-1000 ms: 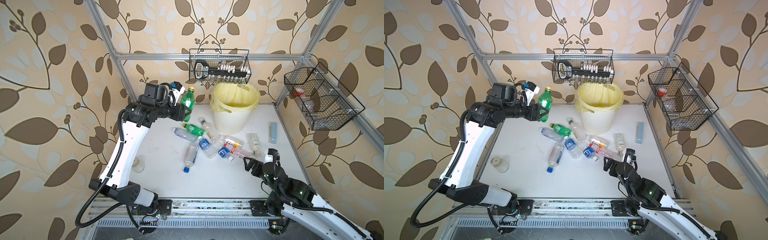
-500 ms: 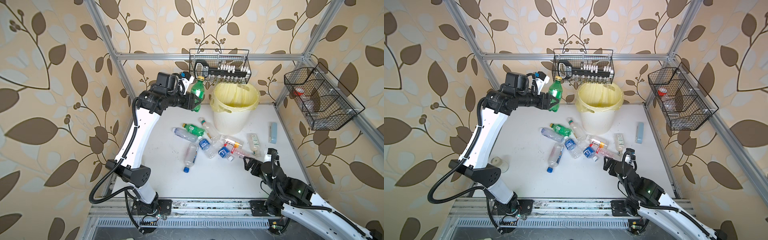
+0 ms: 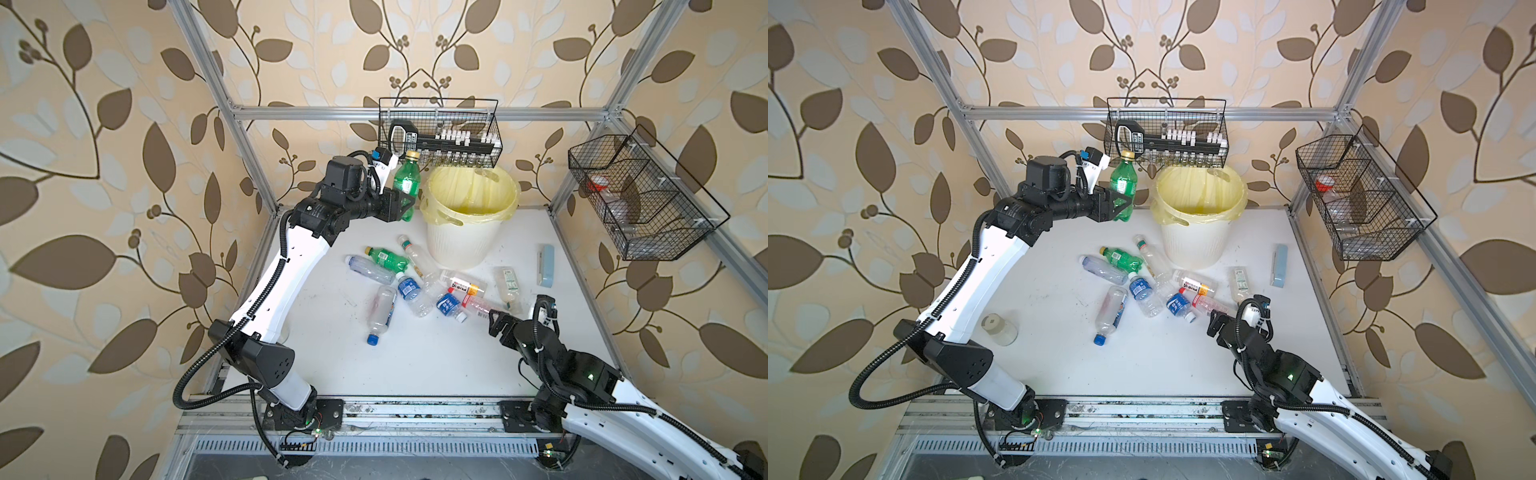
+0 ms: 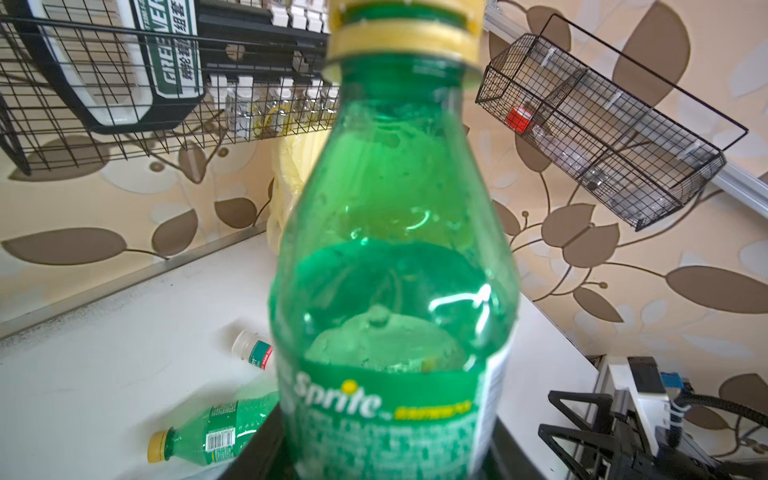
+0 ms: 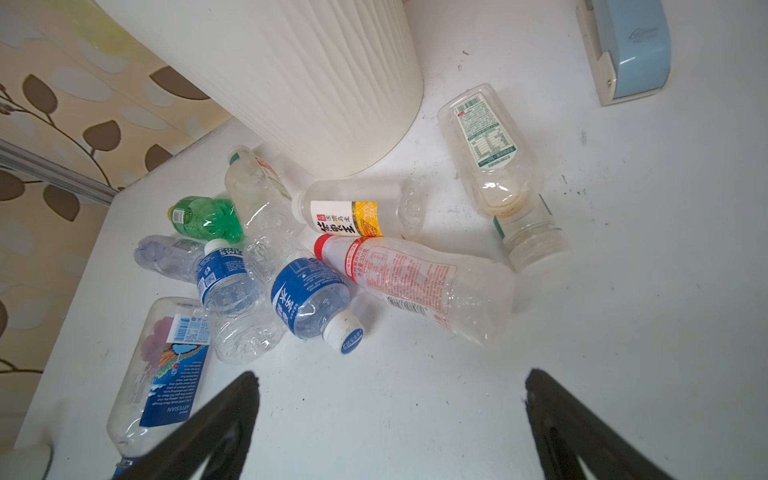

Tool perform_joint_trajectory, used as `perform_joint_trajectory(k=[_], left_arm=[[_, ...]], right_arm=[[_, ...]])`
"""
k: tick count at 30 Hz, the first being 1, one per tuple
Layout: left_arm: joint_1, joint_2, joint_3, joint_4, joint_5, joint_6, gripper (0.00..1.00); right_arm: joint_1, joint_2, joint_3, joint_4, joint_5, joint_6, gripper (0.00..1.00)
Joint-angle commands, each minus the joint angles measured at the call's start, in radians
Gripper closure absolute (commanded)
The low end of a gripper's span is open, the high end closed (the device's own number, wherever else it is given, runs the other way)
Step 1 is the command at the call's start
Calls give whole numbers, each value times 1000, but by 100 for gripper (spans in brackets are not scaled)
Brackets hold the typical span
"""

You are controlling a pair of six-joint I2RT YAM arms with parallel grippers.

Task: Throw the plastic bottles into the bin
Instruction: 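Lift the Sprite bottle with left gripper and carry it over the bin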

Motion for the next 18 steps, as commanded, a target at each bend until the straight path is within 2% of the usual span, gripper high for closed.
perform_joint_trajectory(k=[1,9,15,17,18], left_arm=[[-5,-3,31,132,5,-10,49],[-13,199,255,119,72,-40,48],[-73,444,543,165,62,-84,46],[-98,553,680,176,45,-130,34],[-103,601,740,174,43,-156,32]], right_arm=[[4,15,44,-29,63,27,0],[4,77,65,-20,69,57,0],[9,113,65,-21,61,97,0],[13,121,68,-17,66,101,0],[13,124,69,-21,73,99,1]])
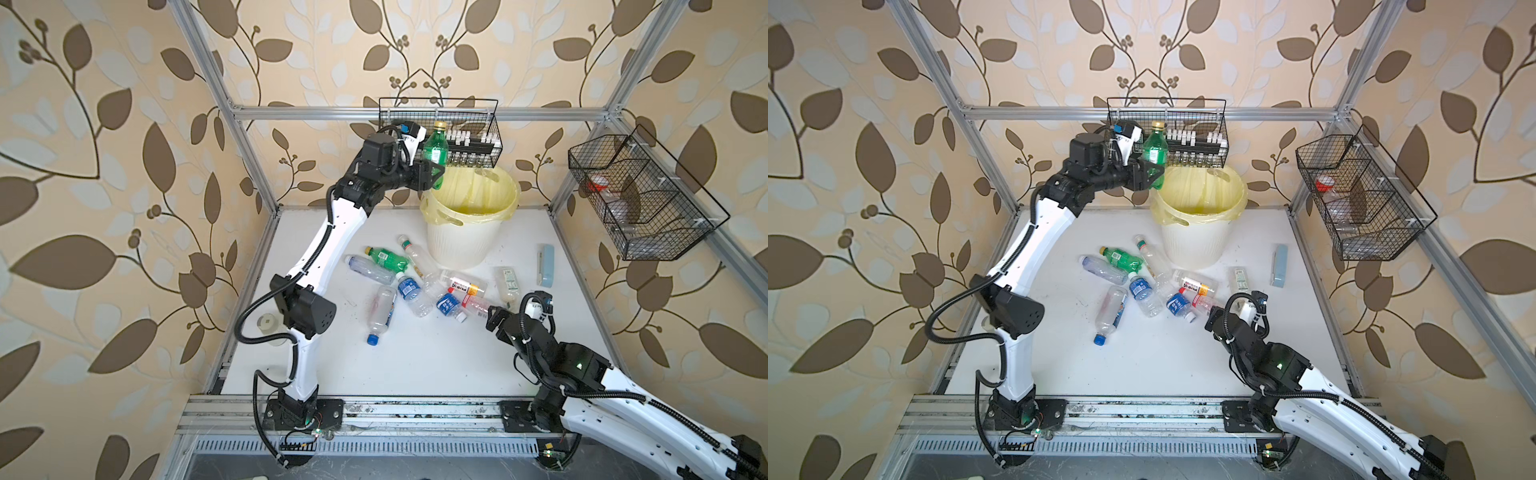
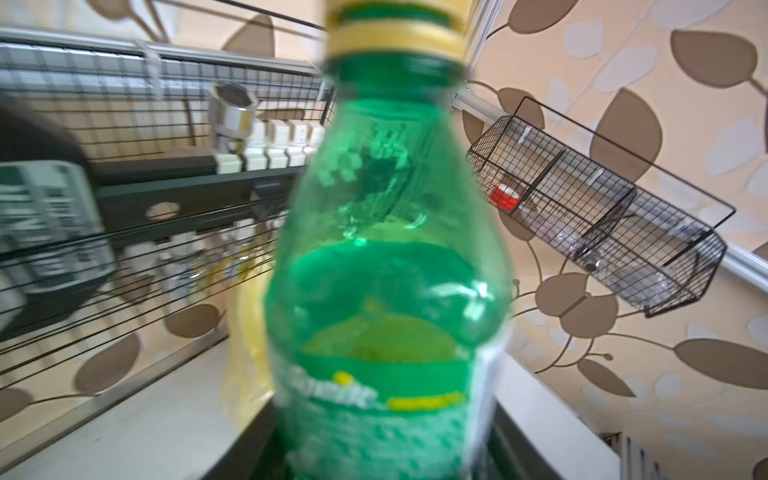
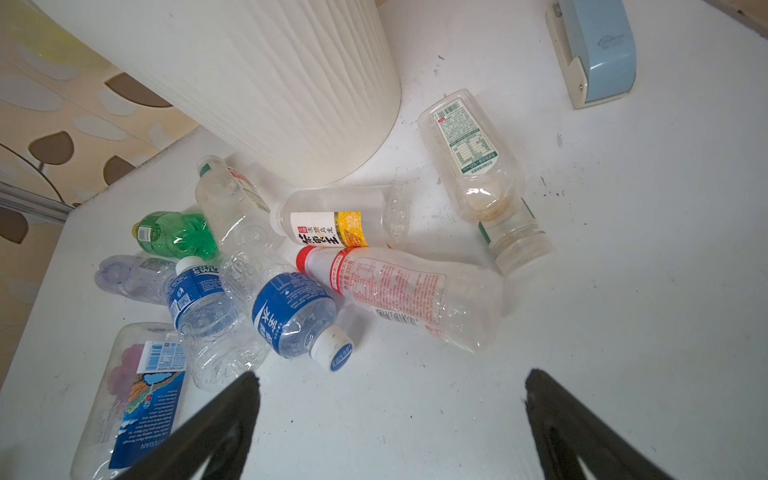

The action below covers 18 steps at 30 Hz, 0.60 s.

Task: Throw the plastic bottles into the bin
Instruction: 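Lift the Sprite bottle with left gripper and carry it over the bin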

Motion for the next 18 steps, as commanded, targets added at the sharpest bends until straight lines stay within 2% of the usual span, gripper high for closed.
perform_joint_trajectory(k=[1,2,3,4,10,14,18], left_arm=[[-33,113,199,59,8,-89,28],[-36,140,240,59,1,-98,19],[-38,149,256,62,-14,-98,6],[-39,140,244,71,-33,-95,1],[-40,-68,62,109,-88,-57,1],[-39,-186,55,35,-93,-47,1],[-41,-316,-40,-37,-130,-46,1]], right_arm=[[7,7,40,-29,43,35,0],[7,9,48,-34,50,38,0],[8,10,54,-35,53,34,1],[8,11,63,-33,53,30,0],[24,12,78,-40,58,26,0],[34,9,68,-21,52,25,0],[47,0,78,-57,62,53,0]])
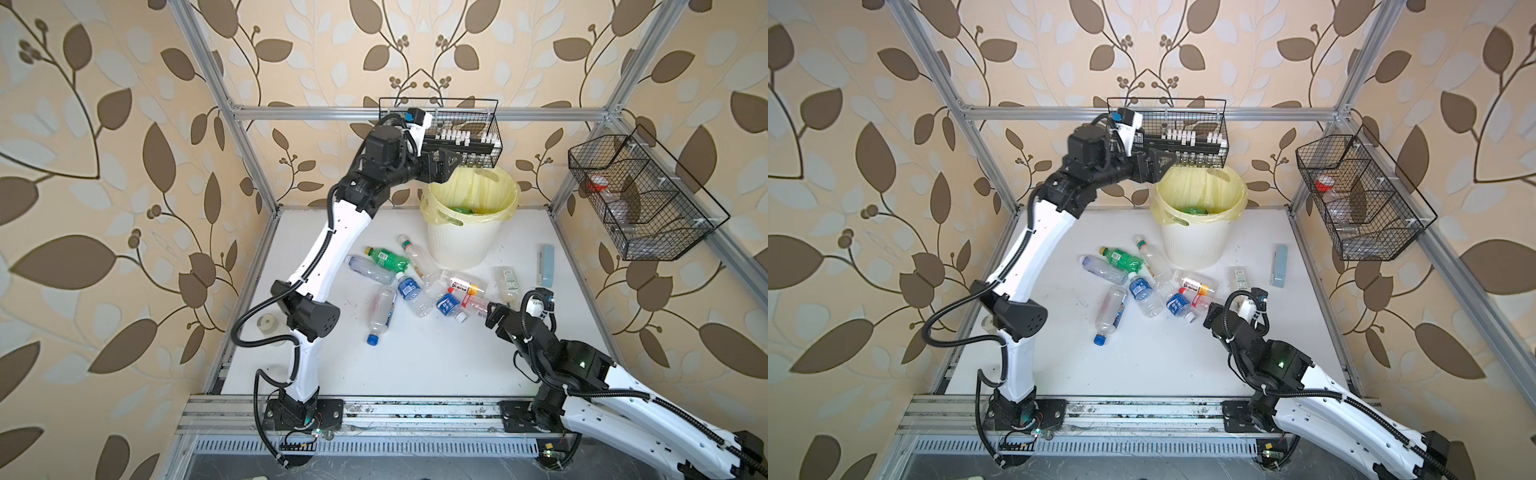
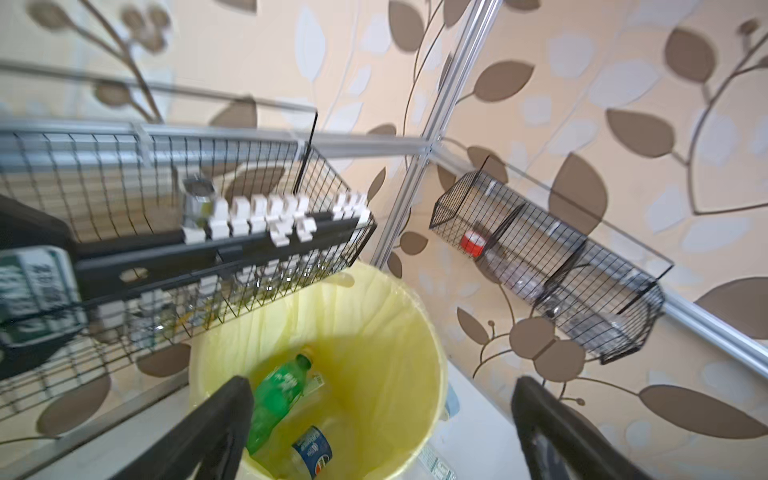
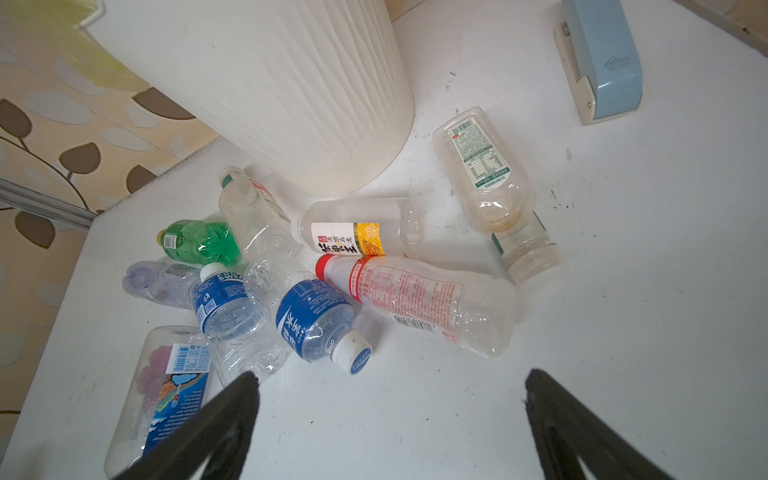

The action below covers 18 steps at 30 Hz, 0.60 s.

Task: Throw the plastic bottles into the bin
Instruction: 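Lift the Sprite bottle with left gripper and carry it over the bin, then open left gripper over the bin and draw it back toward the pile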

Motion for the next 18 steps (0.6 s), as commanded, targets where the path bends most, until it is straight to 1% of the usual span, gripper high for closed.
perform_joint_trajectory(k=[1,3,5,7,10,12,15,18], left_arm=[[-2,-182,-54,-52,-30,34,1],[-1,-251,-129,-81,-54,63,1],[-1,-325,-244,-77,-95,104,1],[-1,-383,-351,-65,-121,156,1],[-1,-440,-475,-70,-177,195,1],[-1,-457,-507,-98,-179,206,1],[-1,-474,-532,-150,-182,208,1],[-1,-506,-591,-148,-200,208,1]], right_arm=[[19,-21,31,-67,53,75,0],[28,-48,31,-91,78,101,0],[34,-84,22,-83,92,100,0],[40,-127,2,-55,89,98,0],[42,-195,-38,5,79,69,0],[44,-241,-59,27,80,62,0],[47,-323,-91,68,84,17,0],[49,-409,-129,71,95,33,0]])
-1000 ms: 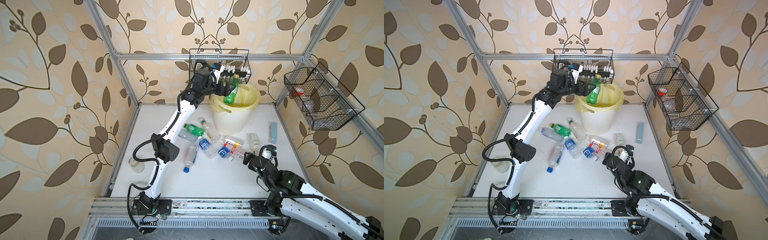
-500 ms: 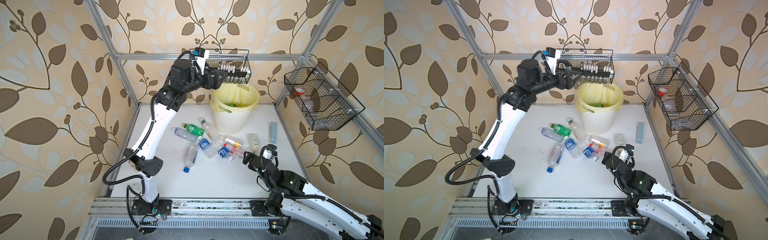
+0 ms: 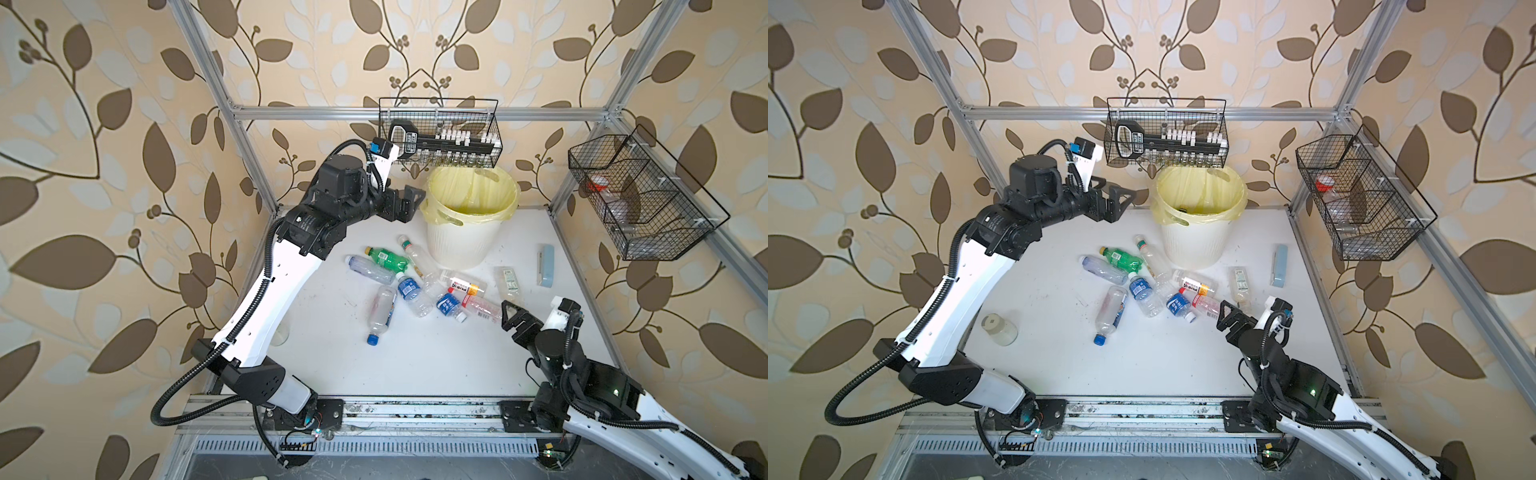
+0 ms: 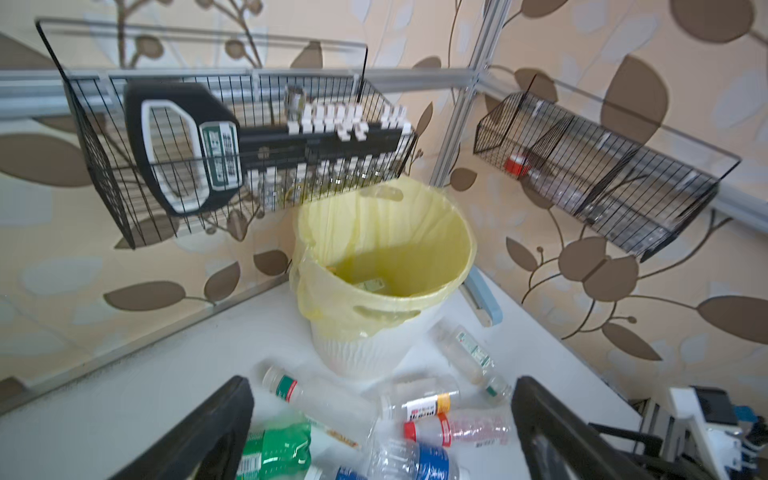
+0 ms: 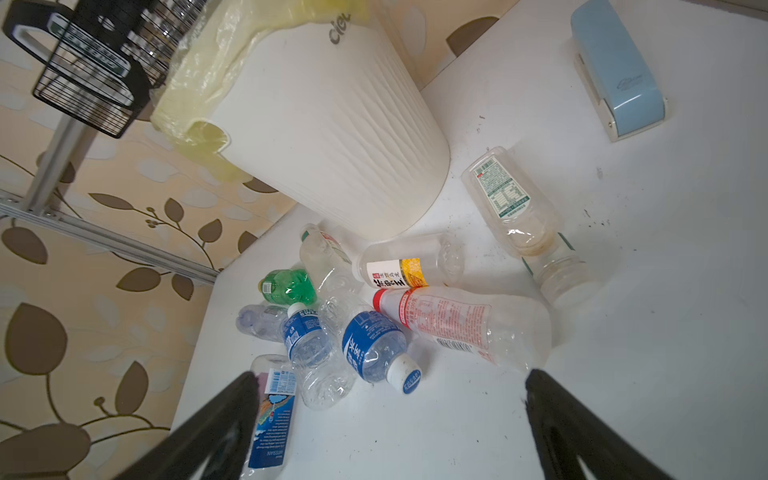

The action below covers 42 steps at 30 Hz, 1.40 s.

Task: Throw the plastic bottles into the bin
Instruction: 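Open left gripper over the bin and draw it back toward the pile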

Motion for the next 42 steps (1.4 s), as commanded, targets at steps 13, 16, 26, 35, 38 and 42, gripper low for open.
perform_joint_trajectory(k=[13,16,26,35,38,42], left_arm=[[2,-182,-354,50,-147,105,1],[5,-218,-449,69,-173,131,1],[46,-299,-635,72,-148,132,1],[132,-321,-700,75,-82,171,1],[147,-321,-745,79,-84,228,1],[183,-326,-833,119,-105,247,1]], right_arm=[[8,185,23,-25,-56,11,0],[14,254,19,34,-89,2,0],[17,361,23,133,-147,-23,0],[17,393,16,119,-197,2,0],[20,410,15,113,-206,22,0],[26,439,18,130,-220,20,0]])
